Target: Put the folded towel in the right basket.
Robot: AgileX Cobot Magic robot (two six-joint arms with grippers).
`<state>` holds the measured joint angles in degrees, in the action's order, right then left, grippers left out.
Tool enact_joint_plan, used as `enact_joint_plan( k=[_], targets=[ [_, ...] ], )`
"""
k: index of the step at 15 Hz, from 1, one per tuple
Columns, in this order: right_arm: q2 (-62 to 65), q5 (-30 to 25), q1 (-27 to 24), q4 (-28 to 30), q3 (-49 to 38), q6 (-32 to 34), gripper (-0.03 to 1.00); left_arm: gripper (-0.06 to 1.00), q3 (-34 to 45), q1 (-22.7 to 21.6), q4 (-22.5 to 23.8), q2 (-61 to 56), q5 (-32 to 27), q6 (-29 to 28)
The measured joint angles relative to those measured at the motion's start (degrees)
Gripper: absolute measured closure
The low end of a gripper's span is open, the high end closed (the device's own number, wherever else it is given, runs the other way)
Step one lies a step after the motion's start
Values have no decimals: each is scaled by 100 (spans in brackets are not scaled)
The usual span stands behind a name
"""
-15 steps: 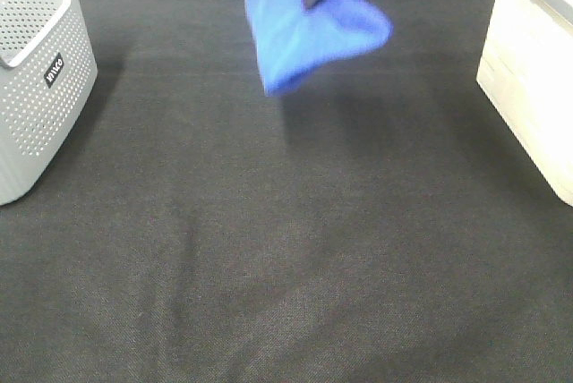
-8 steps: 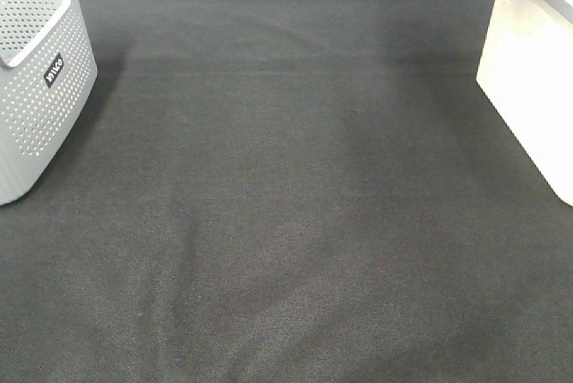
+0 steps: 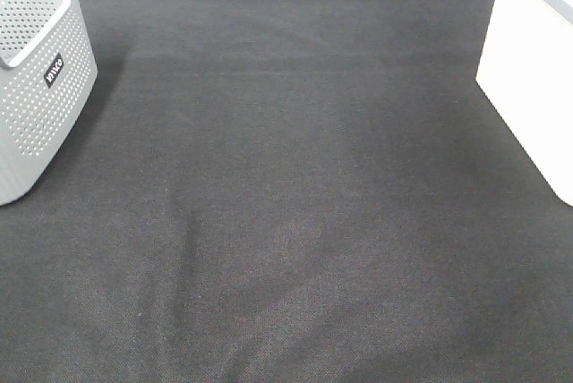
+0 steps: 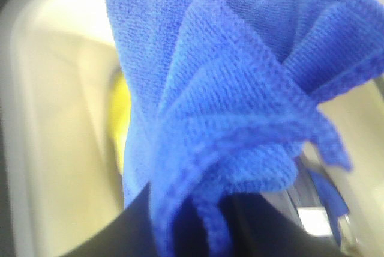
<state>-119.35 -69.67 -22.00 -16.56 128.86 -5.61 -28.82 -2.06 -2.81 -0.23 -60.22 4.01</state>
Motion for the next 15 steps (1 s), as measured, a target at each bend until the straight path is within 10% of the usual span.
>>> enact_joint_plan(
  k=[2, 4, 7, 15],
  targets=[
    [-384, -29, -63, 172, -338, -103, 71, -4, 0, 0, 0, 0, 0, 0],
    [-487, -34, -23, 223, -407, -166, 25, -4, 0, 0, 0, 0, 0, 0],
    [-476, -34, 57, 218, -407, -189, 4, -4, 0, 0, 0, 0, 0, 0],
    [527, -34, 1690, 1163, -407, 298, 0, -4, 0, 0, 0, 0, 0, 0]
  ],
)
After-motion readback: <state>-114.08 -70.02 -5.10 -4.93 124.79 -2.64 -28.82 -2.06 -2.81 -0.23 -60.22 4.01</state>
